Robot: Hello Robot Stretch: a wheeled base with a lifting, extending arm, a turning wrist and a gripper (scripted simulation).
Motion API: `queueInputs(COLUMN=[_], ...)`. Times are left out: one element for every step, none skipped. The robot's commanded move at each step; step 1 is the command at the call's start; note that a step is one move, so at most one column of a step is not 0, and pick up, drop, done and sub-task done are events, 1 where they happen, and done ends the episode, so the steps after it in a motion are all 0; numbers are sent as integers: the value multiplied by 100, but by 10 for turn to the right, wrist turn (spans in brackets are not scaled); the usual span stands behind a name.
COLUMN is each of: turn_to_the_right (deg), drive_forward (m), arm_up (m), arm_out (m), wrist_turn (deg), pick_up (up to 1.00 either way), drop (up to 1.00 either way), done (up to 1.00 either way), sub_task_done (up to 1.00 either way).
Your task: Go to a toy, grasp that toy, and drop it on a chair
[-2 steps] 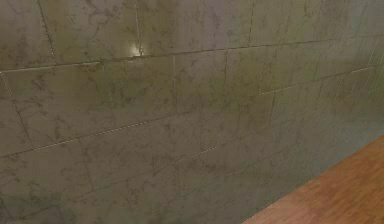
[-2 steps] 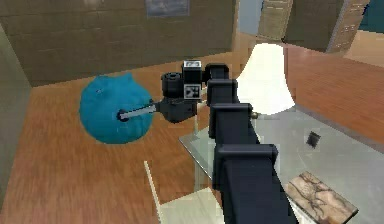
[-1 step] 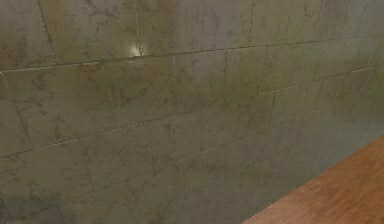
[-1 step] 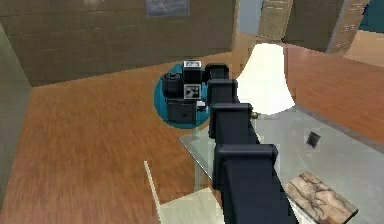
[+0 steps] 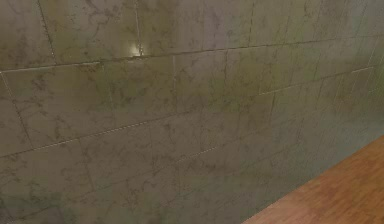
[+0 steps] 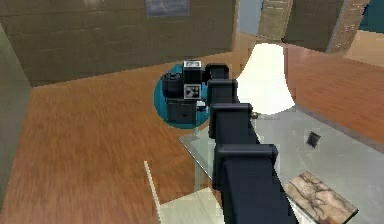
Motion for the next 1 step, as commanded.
queueInputs(turn_to_the_right=[0], drive_forward=[0], arm_up=[-50], arm_out=[0], wrist_turn=[0], pick_up=[0], drop=[0], done=[0], sub_task_done=[0])
